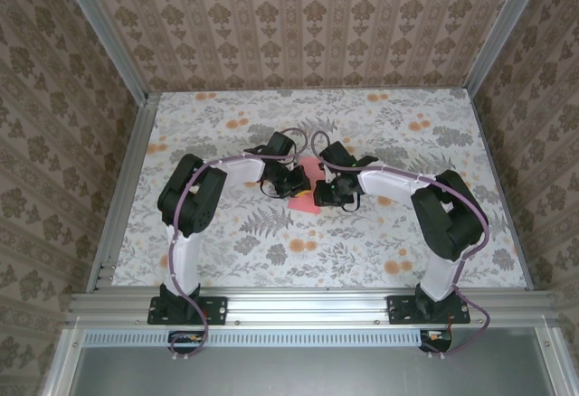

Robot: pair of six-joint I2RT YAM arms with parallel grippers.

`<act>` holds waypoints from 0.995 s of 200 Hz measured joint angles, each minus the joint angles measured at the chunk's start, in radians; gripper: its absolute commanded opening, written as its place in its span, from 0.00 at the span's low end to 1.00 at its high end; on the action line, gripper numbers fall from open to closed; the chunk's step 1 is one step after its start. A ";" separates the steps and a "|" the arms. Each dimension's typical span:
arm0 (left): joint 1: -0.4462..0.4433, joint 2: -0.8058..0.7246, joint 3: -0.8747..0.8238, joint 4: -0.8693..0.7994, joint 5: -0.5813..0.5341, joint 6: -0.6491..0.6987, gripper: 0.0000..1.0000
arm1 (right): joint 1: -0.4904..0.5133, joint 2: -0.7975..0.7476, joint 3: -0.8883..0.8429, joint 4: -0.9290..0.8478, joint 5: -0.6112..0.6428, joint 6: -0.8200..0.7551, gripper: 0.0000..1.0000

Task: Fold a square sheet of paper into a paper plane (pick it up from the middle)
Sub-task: Fold the triangle a second time at the center of the table.

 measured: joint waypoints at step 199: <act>0.000 -0.046 -0.077 0.113 0.023 -0.004 0.29 | -0.162 0.039 -0.026 0.146 -0.143 0.037 0.36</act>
